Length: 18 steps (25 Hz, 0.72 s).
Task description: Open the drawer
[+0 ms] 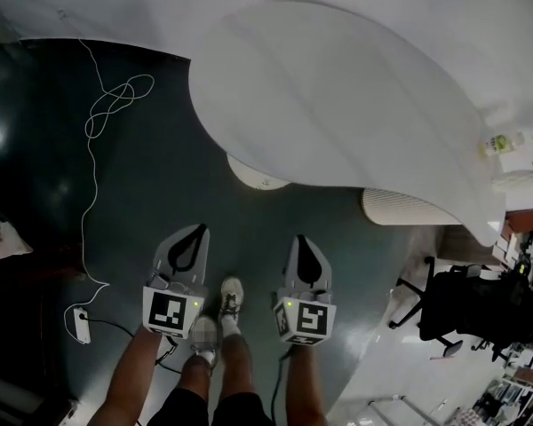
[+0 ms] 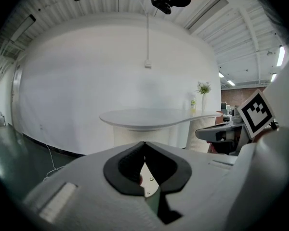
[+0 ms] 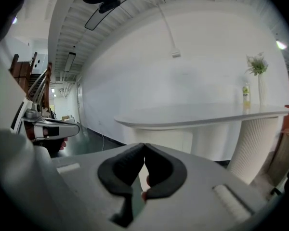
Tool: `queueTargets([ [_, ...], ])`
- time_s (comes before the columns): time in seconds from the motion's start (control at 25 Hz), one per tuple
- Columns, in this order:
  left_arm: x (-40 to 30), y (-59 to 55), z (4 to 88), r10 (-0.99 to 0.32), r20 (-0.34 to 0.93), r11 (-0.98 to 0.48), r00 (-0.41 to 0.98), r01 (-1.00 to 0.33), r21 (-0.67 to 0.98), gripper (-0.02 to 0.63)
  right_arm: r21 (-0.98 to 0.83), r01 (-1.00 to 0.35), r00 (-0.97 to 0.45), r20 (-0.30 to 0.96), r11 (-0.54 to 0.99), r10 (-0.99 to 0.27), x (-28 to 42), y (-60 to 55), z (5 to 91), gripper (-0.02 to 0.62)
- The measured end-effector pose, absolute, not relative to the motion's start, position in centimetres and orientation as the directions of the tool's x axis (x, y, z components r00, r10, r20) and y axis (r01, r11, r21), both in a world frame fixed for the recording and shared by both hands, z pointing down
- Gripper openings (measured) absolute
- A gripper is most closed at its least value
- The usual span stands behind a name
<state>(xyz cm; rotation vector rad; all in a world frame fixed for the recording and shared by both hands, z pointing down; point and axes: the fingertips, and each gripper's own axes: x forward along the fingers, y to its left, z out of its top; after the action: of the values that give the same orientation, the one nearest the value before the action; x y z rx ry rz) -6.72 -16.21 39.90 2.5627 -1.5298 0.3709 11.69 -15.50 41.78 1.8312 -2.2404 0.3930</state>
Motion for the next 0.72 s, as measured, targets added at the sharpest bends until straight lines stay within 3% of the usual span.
queueTargets([
  [0.32,-7.1,-18.2,50.4,-0.817,0.358,-0.483,0.452,-0.875,0.003,0.006,-0.049,-0.978,-0.209,0.362,0.205,-0.909,10.8,-19.0,51.5,0.005],
  [0.72,-6.5,-19.7,59.8,-0.818,0.357,-0.478,0.451,-0.878,0.016,0.006,-0.032,-0.974,-0.22,0.382,0.226,-0.898,10.6,-20.8,61.4,0.005],
])
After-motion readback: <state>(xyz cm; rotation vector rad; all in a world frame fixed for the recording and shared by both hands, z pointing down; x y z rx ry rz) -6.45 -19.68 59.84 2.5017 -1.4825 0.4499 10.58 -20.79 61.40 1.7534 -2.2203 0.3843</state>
